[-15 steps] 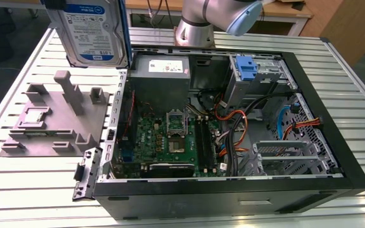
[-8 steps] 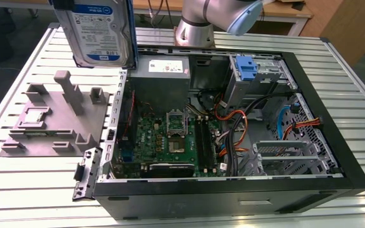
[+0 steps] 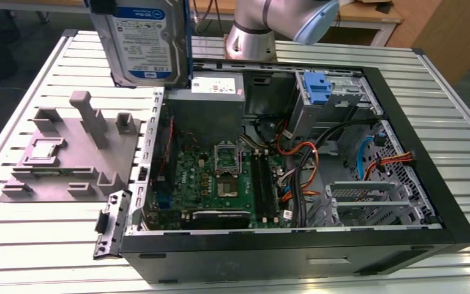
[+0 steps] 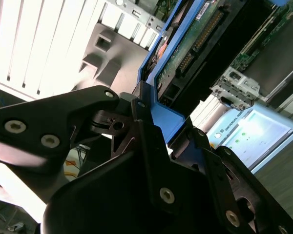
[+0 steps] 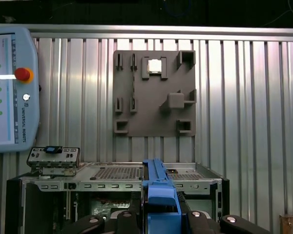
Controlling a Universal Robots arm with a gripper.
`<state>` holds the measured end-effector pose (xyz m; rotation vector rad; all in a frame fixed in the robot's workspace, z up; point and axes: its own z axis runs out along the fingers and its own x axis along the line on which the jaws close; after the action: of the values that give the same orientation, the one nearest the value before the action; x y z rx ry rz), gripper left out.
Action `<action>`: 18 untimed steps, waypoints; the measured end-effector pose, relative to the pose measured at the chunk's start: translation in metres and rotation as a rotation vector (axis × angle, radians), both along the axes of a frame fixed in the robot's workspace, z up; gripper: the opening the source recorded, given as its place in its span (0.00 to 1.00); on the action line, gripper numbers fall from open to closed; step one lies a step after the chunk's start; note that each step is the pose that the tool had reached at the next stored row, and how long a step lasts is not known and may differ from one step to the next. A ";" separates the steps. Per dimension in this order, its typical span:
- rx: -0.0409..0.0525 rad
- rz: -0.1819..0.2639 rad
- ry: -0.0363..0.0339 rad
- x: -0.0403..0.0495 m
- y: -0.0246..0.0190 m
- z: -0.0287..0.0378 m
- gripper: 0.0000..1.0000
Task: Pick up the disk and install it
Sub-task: 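Pick up the disk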
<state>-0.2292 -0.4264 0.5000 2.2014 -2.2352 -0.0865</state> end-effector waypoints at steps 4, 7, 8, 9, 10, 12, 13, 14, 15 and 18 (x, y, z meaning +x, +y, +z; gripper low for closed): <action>0.0000 0.000 -0.0001 0.0112 0.0000 -0.0001 0.37; 0.0001 0.000 -0.0002 0.0207 0.0000 -0.0002 0.37; 0.0000 0.000 -0.0001 0.0248 0.0000 -0.0003 0.37; 0.0000 0.000 0.0000 0.0282 0.0000 -0.0004 0.37; 0.0001 0.000 -0.0001 0.0301 0.0000 -0.0004 0.37; 0.0002 0.000 -0.0001 0.0303 -0.0001 -0.0005 0.37; 0.0002 0.000 -0.0001 0.0303 -0.0001 -0.0005 0.37; 0.0001 0.000 -0.0001 0.0303 -0.0001 -0.0004 0.37; 0.0002 0.000 -0.0001 0.0304 -0.0002 -0.0005 0.37; -0.0001 0.000 0.0000 0.0304 -0.0065 -0.0010 0.37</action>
<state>-0.1988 -0.4329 0.4990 2.2014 -2.2351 -0.0863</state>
